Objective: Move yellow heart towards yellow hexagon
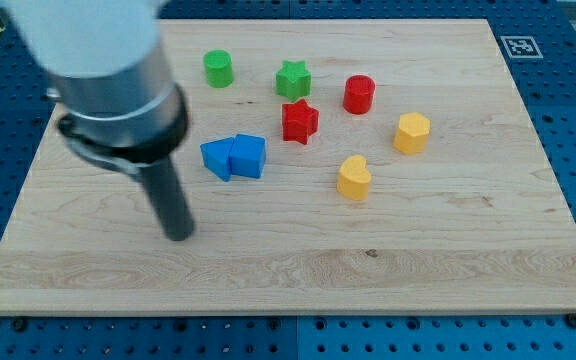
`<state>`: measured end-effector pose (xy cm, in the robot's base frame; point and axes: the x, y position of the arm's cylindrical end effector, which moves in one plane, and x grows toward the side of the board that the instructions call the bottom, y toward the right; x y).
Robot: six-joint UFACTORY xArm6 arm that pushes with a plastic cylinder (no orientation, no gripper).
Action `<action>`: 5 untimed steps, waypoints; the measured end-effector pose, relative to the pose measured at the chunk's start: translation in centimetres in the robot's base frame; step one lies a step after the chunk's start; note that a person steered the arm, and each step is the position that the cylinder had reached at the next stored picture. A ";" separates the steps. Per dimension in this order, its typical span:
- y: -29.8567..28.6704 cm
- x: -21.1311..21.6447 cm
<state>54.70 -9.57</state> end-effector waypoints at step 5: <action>15.0 -2.1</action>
<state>52.62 5.40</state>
